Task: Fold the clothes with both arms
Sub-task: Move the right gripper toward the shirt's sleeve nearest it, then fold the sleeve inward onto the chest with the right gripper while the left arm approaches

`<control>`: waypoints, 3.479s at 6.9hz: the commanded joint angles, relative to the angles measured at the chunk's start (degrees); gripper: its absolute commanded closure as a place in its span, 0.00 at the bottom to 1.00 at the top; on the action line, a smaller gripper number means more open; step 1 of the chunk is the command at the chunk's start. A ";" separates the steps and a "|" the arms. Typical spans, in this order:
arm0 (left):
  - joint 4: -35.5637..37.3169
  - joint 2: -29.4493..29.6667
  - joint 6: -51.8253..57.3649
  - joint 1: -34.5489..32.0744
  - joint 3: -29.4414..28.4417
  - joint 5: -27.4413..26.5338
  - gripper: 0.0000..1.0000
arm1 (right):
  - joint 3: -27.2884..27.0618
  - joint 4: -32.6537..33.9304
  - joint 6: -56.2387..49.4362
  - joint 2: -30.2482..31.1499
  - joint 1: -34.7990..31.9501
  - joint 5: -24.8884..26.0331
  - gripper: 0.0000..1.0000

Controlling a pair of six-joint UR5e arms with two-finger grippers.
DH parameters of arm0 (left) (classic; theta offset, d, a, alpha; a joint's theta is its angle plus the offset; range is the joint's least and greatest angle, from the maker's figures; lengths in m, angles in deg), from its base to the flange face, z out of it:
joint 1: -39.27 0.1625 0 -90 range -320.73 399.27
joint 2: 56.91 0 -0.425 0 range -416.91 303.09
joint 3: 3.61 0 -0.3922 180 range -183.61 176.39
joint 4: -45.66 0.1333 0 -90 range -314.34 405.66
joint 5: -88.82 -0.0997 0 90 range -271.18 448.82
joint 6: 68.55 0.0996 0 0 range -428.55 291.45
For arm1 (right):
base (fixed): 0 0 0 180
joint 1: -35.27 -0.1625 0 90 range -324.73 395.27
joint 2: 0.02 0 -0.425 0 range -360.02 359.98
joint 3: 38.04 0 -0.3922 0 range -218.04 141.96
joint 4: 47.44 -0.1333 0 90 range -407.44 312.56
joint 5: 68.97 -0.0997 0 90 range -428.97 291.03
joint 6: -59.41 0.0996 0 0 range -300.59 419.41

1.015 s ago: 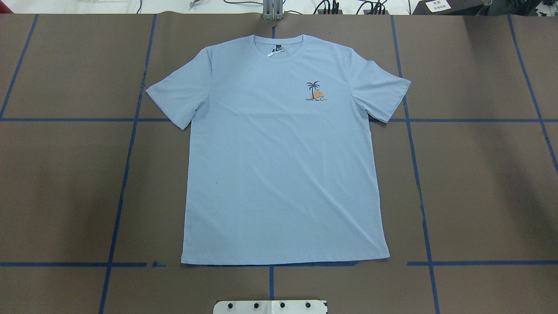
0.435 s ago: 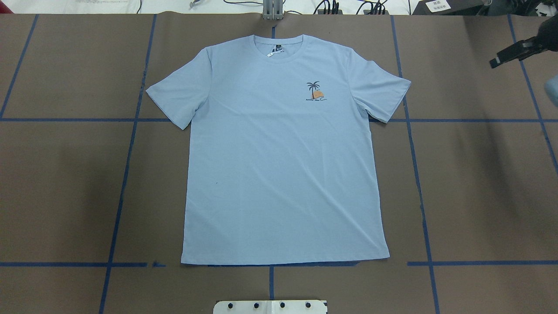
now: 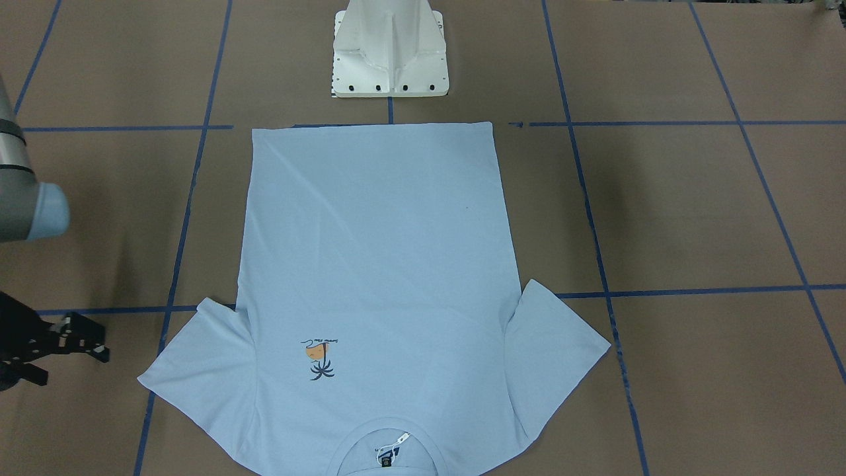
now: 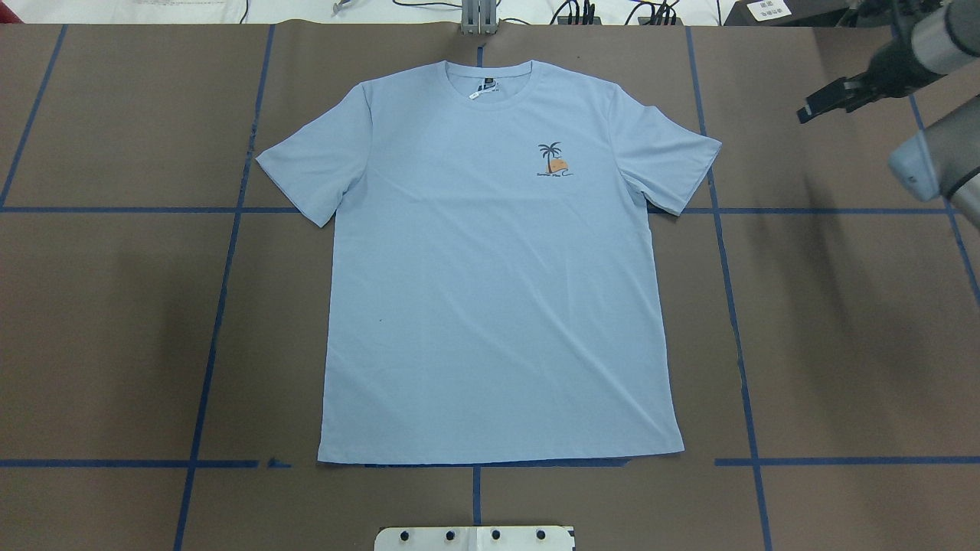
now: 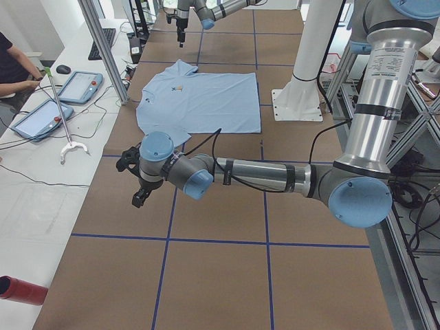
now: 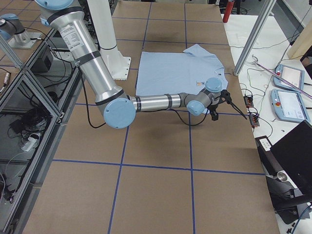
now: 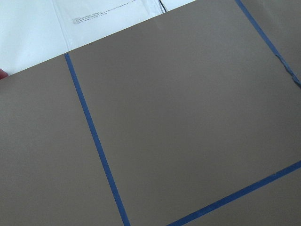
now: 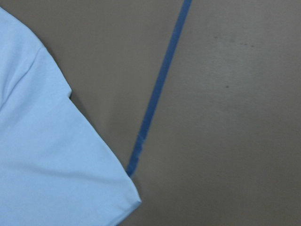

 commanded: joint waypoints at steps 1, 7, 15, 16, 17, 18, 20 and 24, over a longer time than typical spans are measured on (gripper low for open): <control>-2.42 0.02 -2.04 0.09 -0.56 0.04 0.01 | 2.19 -0.44 5.21 -3.06 4.42 5.04 0.01; -2.42 -0.07 -2.13 0.09 -0.21 0.13 0.01 | 9.24 -0.17 5.22 -5.70 4.43 5.14 0.17; -2.33 0.19 -4.85 0.09 0.06 4.09 0.01 | 8.54 0.27 3.46 -6.49 5.75 4.61 1.00; -2.42 0.19 -4.85 0.09 -0.03 4.09 0.01 | 8.45 0.27 3.37 -6.49 5.75 4.52 1.00; -2.42 0.19 -4.85 0.09 -0.03 4.09 0.01 | 8.19 0.35 3.37 -6.58 5.66 4.43 1.00; -2.33 0.11 -4.77 0.00 -0.21 4.09 0.01 | 7.05 0.53 3.46 -7.02 5.66 4.08 1.00; -2.42 -0.07 -4.68 0.00 -0.29 4.09 0.01 | 0.31 6.73 3.28 -9.12 6.36 4.08 1.00; -2.51 0.19 -4.77 0.09 -0.21 4.00 0.01 | 7.42 15.12 6.00 -22.70 15.40 17.57 1.00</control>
